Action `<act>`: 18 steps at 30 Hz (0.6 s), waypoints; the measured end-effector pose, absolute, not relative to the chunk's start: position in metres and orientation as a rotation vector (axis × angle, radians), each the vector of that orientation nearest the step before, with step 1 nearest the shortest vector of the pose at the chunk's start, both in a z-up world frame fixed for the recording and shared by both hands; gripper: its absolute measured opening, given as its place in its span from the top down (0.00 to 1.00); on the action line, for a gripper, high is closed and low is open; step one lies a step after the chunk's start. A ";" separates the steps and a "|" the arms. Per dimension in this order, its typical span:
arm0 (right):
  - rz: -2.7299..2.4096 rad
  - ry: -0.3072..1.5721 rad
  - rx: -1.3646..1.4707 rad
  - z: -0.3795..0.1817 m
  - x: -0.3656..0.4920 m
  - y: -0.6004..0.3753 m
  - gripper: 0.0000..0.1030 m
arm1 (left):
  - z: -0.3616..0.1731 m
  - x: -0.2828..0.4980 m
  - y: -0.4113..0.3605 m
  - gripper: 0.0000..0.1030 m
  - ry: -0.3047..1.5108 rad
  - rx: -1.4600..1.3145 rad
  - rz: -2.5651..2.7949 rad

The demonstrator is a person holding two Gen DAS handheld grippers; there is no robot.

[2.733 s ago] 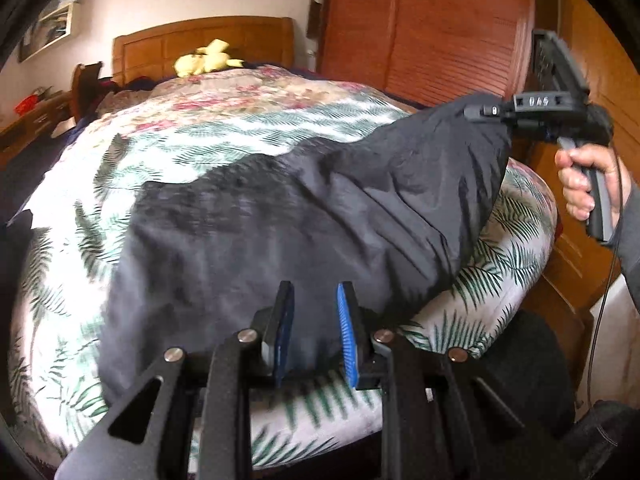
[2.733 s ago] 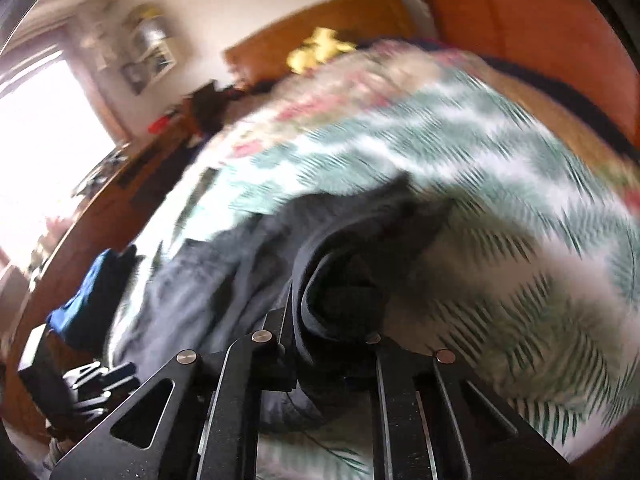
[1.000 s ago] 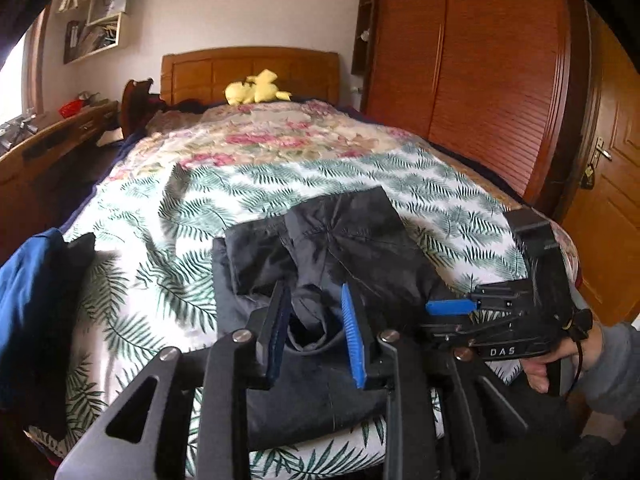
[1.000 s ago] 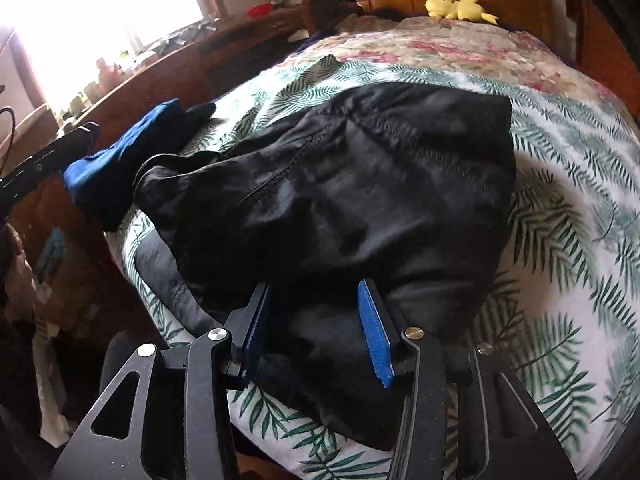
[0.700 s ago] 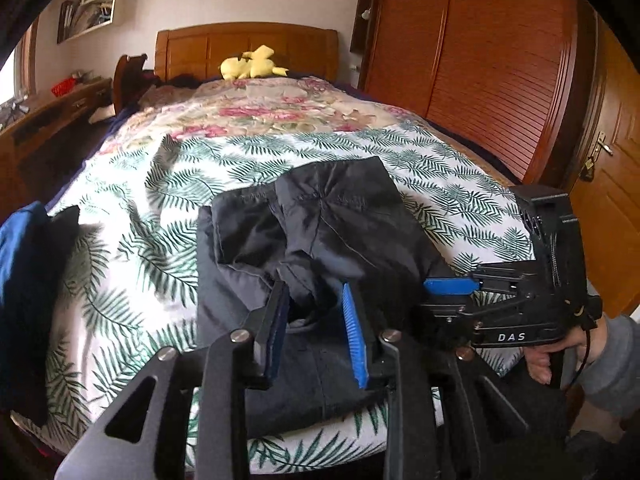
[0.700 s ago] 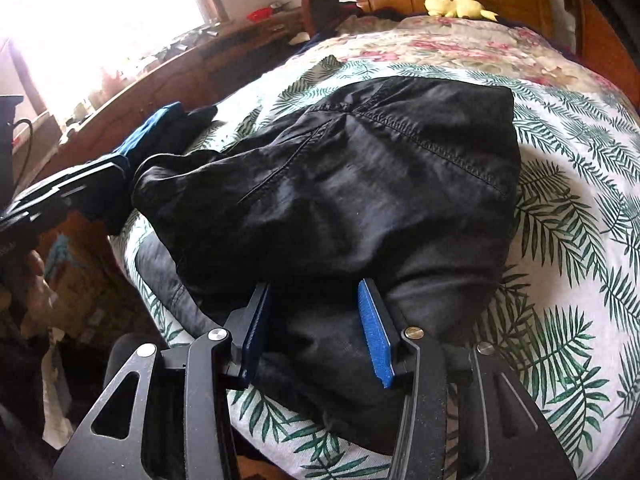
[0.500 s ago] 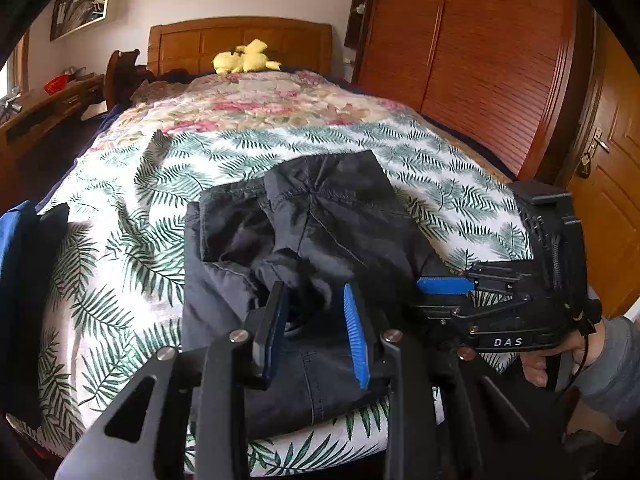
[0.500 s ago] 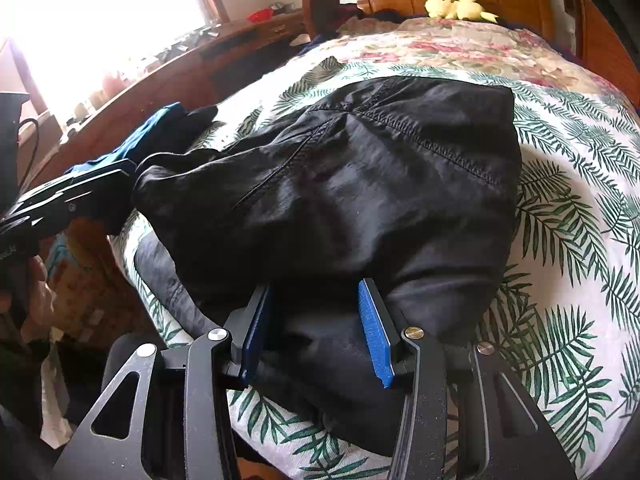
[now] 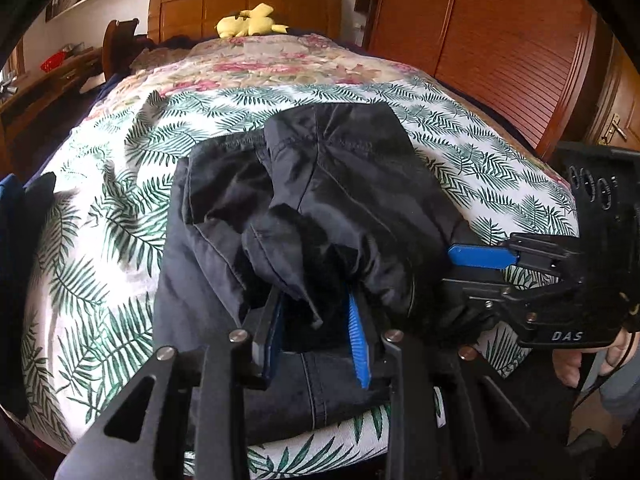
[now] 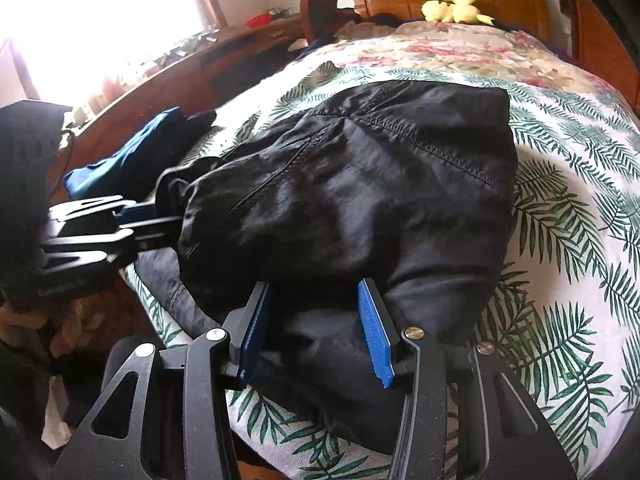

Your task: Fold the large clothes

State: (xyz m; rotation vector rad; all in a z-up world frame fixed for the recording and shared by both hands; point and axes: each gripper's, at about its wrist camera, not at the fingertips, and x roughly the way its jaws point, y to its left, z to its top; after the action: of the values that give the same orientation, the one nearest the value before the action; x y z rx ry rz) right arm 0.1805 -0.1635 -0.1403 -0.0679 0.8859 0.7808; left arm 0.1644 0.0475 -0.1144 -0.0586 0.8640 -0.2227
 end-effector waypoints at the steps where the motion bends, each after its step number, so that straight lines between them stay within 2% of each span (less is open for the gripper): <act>1: 0.779 0.885 -0.067 -0.140 0.180 -0.164 0.56 | -0.115 0.165 0.048 0.73 0.864 -0.062 -0.223; 4: 0.776 0.888 -0.067 -0.137 0.180 -0.165 0.56 | -0.114 0.162 0.048 0.74 0.840 -0.054 -0.221; 5: 0.776 0.888 -0.069 -0.136 0.179 -0.165 0.56 | -0.113 0.161 0.048 0.85 0.831 -0.049 -0.223; 7: 0.776 0.890 -0.071 -0.134 0.179 -0.167 0.56 | -0.108 0.156 0.049 0.96 0.803 -0.044 -0.229; 8: 0.776 0.892 -0.069 -0.132 0.179 -0.168 0.56 | -0.105 0.153 0.050 0.97 0.787 -0.047 -0.226; 18: 0.803 0.840 -0.084 -0.107 0.176 -0.172 0.56 | -0.067 0.102 0.087 0.98 0.654 -0.113 -0.197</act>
State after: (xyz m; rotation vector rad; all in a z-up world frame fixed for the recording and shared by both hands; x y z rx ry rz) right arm 0.1761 -0.1723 -0.1074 -0.0844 0.8402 0.8027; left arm 0.1022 0.0866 -0.0668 -0.1130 0.6537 -0.1971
